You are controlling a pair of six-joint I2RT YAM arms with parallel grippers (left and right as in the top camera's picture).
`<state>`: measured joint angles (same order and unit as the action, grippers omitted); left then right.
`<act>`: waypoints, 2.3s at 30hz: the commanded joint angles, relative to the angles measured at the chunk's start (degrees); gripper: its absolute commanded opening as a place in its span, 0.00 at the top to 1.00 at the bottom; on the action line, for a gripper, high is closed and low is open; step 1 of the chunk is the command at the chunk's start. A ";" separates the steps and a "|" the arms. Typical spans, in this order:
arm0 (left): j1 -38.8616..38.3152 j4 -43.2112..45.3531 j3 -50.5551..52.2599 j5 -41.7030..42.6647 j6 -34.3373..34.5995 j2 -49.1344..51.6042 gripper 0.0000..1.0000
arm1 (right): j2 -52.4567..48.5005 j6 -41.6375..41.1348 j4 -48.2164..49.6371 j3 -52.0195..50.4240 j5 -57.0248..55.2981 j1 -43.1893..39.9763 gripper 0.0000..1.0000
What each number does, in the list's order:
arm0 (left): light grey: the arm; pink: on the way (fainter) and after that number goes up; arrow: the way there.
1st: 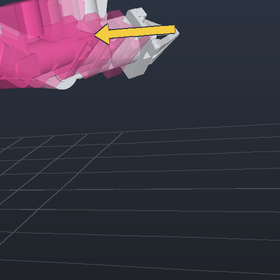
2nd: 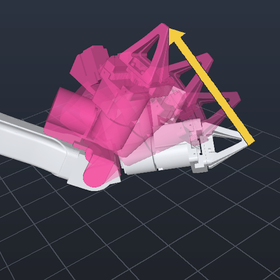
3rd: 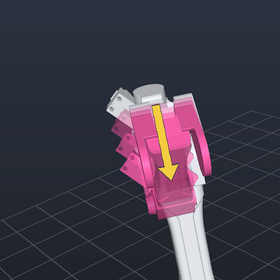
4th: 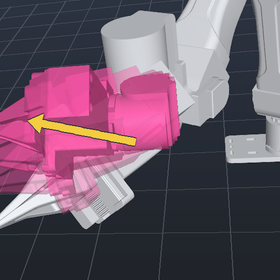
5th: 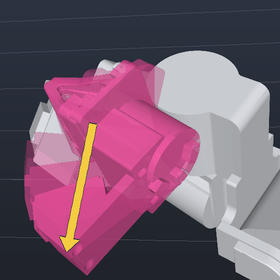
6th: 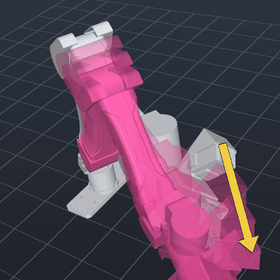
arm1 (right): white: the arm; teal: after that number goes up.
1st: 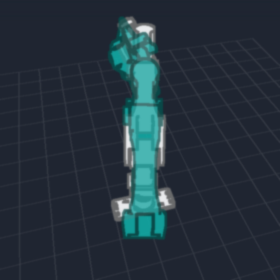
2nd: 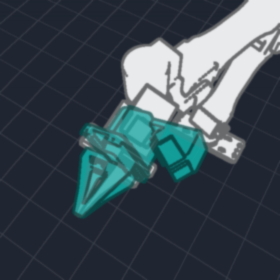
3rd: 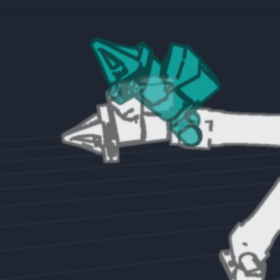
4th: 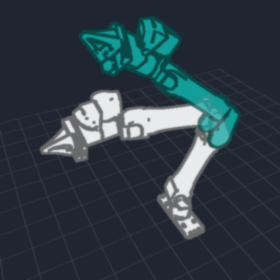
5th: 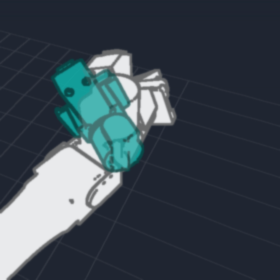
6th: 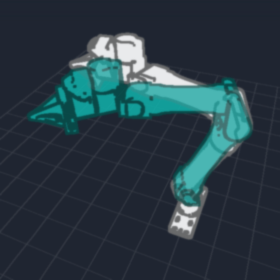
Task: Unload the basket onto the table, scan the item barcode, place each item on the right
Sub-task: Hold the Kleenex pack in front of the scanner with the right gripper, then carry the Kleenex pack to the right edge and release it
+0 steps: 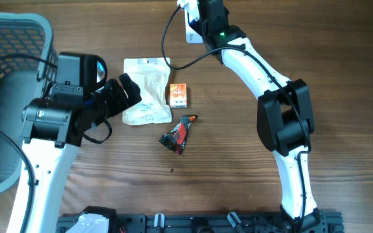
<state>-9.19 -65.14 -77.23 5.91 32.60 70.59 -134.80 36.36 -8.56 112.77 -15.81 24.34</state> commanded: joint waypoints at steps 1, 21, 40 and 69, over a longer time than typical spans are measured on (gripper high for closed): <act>0.31 0.13 -0.50 0.68 -0.85 -0.09 0.00 | -0.76 0.90 -0.11 0.42 0.87 0.13 0.95; 0.31 0.13 -0.50 0.68 -0.85 -0.09 0.00 | 9.70 -49.46 -18.25 0.44 -13.44 -17.77 0.95; 0.31 0.13 -0.50 0.68 -0.87 -0.09 0.00 | 9.51 -61.83 -23.98 -11.04 -5.11 -52.13 0.95; 0.31 0.13 -0.50 0.68 -0.85 -0.09 0.00 | 15.19 -46.77 -9.77 -16.76 8.41 -52.28 0.22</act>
<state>-9.19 -65.14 -77.23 5.93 32.60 70.59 -125.64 -13.56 -19.97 96.31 -17.98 -32.05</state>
